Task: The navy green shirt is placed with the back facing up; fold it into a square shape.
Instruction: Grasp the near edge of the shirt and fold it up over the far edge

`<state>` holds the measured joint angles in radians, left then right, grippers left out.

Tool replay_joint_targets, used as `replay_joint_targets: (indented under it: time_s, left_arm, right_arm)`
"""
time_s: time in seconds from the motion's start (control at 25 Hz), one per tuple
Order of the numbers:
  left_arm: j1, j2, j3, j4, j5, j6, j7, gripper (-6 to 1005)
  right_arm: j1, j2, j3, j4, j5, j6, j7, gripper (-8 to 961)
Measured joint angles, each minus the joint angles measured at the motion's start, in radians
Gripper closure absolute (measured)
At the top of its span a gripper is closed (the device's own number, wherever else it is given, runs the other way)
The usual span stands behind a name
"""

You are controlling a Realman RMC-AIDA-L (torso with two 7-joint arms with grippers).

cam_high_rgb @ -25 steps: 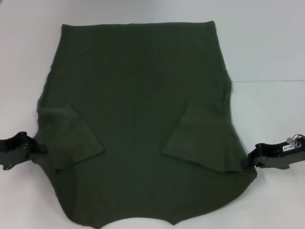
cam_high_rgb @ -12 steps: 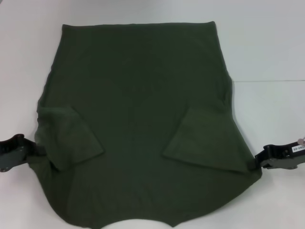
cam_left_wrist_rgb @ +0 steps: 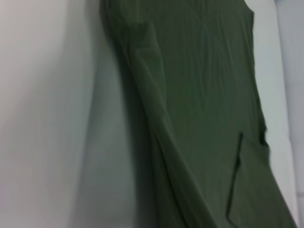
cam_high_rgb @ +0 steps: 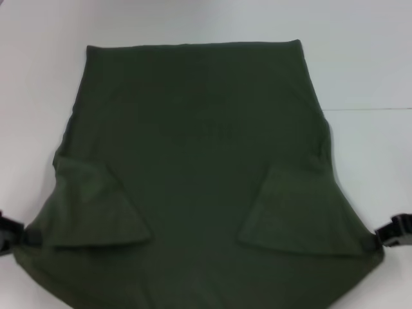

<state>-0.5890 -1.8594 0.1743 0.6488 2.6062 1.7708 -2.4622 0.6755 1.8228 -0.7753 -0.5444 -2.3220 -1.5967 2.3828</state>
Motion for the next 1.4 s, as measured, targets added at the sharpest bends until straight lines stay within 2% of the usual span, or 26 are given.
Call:
replay_joint_targets:
  time_s: [0.24, 0.36, 0.48, 0.68, 0.88, 0.96, 1.08, 1.2, 1.28, 1.4]
  left_arm:
    - [0.050, 0.009, -0.035, 0.055, -0.004, 0.189, 0.000, 984]
    - [0.044, 0.016, -0.076, 0.051, -0.020, 0.209, 0.013, 984]
    - [0.018, 0.028, -0.118, 0.014, -0.083, 0.154, 0.005, 983]
    - [-0.039, 0.036, -0.128, -0.074, -0.259, -0.053, -0.018, 983]
    - [-0.105, 0.028, -0.121, -0.151, -0.367, -0.276, 0.025, 984]
    - [-0.126, 0.016, -0.121, -0.179, -0.393, -0.355, 0.055, 984]
    - [-0.150, -0.012, -0.121, -0.210, -0.429, -0.463, 0.116, 984]
    - [-0.162, -0.047, -0.121, -0.225, -0.474, -0.547, 0.176, 984]
    - [-0.170, -0.080, -0.121, -0.235, -0.521, -0.615, 0.243, 984]
    - [-0.182, -0.112, -0.122, -0.253, -0.569, -0.698, 0.331, 984]
  right_arm:
    - [-0.039, -0.024, 0.004, -0.001, -0.001, -0.064, -0.015, 938]
    - [-0.040, -0.027, 0.052, -0.008, 0.002, -0.066, -0.020, 939]
    - [-0.020, -0.027, 0.173, -0.017, 0.006, -0.051, -0.021, 939]
    - [0.015, -0.027, 0.321, -0.029, 0.036, 0.035, -0.021, 939]
    - [0.025, -0.024, 0.352, -0.015, 0.187, 0.167, -0.024, 939]
    - [0.035, -0.008, 0.347, -0.011, 0.237, 0.225, -0.025, 939]
    - [0.061, 0.027, 0.347, 0.005, 0.262, 0.326, -0.037, 939]
    - [0.099, 0.066, 0.344, 0.047, 0.265, 0.447, -0.074, 938]
    - [0.123, 0.091, 0.343, 0.080, 0.265, 0.536, -0.106, 938]
    - [0.159, 0.136, 0.343, 0.104, 0.267, 0.672, -0.161, 938]
